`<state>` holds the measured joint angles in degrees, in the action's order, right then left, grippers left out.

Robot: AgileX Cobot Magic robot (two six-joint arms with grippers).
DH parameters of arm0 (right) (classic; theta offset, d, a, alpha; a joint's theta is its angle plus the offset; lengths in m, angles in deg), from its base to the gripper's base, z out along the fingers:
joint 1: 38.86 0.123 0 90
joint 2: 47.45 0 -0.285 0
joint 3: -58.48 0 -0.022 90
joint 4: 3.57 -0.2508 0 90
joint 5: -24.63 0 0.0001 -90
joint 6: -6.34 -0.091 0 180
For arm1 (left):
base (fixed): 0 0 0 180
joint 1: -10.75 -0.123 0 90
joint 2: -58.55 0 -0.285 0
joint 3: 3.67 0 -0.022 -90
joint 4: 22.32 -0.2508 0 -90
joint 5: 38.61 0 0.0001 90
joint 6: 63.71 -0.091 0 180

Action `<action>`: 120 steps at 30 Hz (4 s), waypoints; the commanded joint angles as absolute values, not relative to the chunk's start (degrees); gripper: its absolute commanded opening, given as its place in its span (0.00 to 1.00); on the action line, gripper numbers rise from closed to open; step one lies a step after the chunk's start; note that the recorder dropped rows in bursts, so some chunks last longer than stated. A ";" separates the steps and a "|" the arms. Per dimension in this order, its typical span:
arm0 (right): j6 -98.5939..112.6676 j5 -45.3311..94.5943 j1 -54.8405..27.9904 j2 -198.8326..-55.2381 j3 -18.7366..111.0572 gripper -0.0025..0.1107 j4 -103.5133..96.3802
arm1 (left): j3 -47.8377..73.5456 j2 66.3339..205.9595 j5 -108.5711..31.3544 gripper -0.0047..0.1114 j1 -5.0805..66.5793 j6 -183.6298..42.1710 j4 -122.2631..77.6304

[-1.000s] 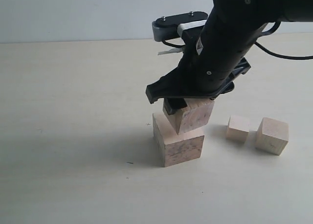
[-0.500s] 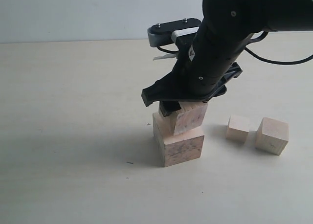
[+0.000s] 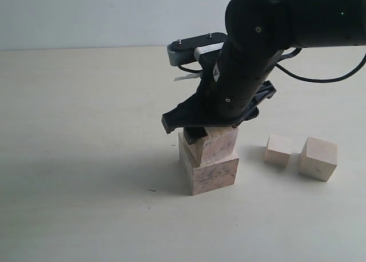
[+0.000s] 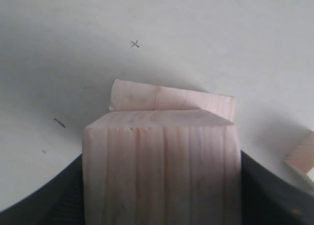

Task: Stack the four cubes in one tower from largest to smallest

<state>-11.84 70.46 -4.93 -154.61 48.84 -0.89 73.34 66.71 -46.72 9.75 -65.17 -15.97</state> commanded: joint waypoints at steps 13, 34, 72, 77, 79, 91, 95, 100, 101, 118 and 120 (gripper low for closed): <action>-14.83 69.88 -4.89 -154.51 48.69 0.05 0.20 | 73.55 66.33 -46.69 0.04 10.13 -65.05 -15.65; -16.92 69.45 -4.89 -155.00 48.69 0.05 1.91 | 73.55 66.33 -46.69 0.04 10.13 -65.04 -15.65; -16.23 69.68 -4.89 -155.55 48.69 0.54 -0.02 | 73.55 66.33 -46.69 0.04 10.13 -65.07 -15.65; -15.84 69.68 -4.89 -155.32 48.69 0.68 -0.26 | 73.55 66.33 -46.69 0.04 10.13 -65.07 -15.65; -15.35 69.32 -4.89 -155.09 48.69 0.72 -0.26 | 73.55 66.33 -46.69 0.04 10.13 -65.19 -15.65; -14.78 70.31 -4.89 -151.26 48.69 0.75 1.17 | 73.55 66.33 -46.69 0.04 10.13 -65.09 -15.65; -14.41 71.57 -4.89 -151.26 48.69 0.75 0.02 | 73.55 66.33 -46.69 0.04 10.13 -65.09 -15.65; -12.88 71.25 -4.89 -151.26 48.69 0.75 -2.66 | 73.55 66.33 -46.69 0.04 10.13 -65.09 -15.65; -12.88 71.25 -4.89 -151.26 48.69 0.75 -2.78 | 73.55 66.33 -46.69 0.04 10.13 -65.09 -15.65; -12.36 71.35 -4.89 -151.26 48.69 0.75 -5.04 | 73.55 66.33 -46.69 0.04 10.13 -65.21 -15.65; -12.36 71.25 -4.89 -151.26 48.69 0.75 -5.05 | 73.55 66.33 -46.69 0.04 10.13 -65.21 -15.65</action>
